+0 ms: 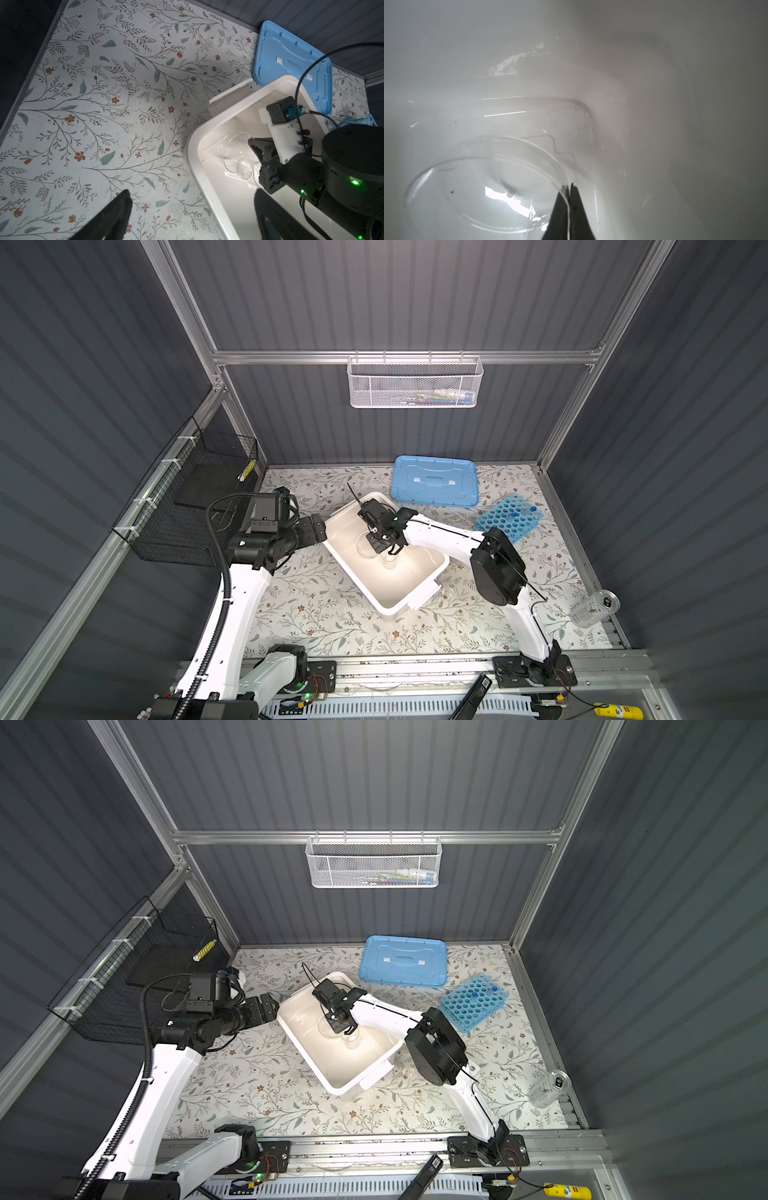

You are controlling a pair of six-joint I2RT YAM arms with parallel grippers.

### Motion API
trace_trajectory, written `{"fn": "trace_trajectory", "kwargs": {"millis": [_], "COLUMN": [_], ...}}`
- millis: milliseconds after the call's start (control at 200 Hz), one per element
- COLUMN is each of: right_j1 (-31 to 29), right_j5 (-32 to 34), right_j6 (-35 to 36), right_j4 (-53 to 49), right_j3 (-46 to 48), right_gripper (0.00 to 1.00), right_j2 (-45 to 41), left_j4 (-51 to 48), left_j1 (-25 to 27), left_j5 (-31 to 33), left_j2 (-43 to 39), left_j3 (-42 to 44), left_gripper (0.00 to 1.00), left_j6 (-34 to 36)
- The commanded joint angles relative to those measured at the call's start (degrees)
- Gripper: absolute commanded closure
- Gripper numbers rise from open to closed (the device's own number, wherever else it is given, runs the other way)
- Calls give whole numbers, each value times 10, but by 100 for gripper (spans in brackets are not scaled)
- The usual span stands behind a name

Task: Organize the chemistry lab equipment
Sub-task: 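Lower the petri dish into the white bin beside the beaker with the right gripper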

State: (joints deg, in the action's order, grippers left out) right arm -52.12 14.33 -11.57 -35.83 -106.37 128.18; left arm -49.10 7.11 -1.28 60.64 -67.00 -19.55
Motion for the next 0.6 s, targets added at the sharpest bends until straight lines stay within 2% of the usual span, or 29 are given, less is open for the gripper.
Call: {"fn": "trace_trajectory", "kwargs": {"millis": [0,595], "right_j1": [3,13], "right_j5": [-2,12], "right_j6": [-10,-20], "right_j4": [3,-18], "right_j3": [7,5], "right_gripper": [100,100], "right_j2": [-10,-6], "left_j4": [9,16], "left_j1": [3,3], "left_j5": [-10,-15], "left_j2": [-1,5], "left_j3": [8,13], "left_gripper": [7,7], "left_j6": [7,6]}}
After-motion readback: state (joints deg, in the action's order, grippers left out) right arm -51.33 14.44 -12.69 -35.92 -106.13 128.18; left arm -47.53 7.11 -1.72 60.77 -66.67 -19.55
